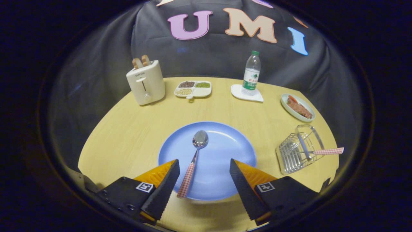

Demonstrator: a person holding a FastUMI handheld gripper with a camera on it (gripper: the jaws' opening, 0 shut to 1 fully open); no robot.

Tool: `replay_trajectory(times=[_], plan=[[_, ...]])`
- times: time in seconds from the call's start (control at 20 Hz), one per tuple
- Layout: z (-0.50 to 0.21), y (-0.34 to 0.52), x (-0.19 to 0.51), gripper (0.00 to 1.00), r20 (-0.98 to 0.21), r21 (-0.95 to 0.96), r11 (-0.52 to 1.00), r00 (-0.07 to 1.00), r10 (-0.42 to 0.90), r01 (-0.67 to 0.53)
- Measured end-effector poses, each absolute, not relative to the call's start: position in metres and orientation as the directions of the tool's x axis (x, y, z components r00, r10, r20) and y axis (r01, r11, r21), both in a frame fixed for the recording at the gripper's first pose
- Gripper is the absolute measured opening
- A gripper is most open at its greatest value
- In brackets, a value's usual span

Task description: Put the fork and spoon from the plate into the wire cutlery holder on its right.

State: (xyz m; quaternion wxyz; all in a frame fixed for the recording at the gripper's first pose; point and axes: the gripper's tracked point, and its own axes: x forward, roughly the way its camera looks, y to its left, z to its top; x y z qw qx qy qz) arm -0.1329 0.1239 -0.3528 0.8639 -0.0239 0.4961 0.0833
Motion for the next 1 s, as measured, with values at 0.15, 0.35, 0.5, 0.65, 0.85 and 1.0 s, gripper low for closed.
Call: replay_trajectory(times=[0.15, 0.35, 0.5, 0.65, 0.85, 1.0], plan=[[-0.369, 0.132, -0.141, 1.0, -0.883, 0.029, 0.982, 0.457, 0.112, -0.185], [-0.385, 0.135, -0.149, 0.73, -0.906, 0.001, 0.975, 0.412, 0.095, -0.222], [-0.394, 0.135, -0.154, 0.54, -0.919, -0.009, 0.973, 0.385, 0.083, -0.231], [-0.398, 0.136, -0.153, 0.34, -0.928, -0.01, 0.973, 0.366, 0.078, -0.233], [-0.397, 0.133, -0.152, 0.18, -0.929, 0.006, 0.976, 0.36, 0.087, -0.219], [-0.394, 0.128, -0.152, 0.12, -0.933, 0.026, 0.977, 0.345, 0.1, -0.214]])
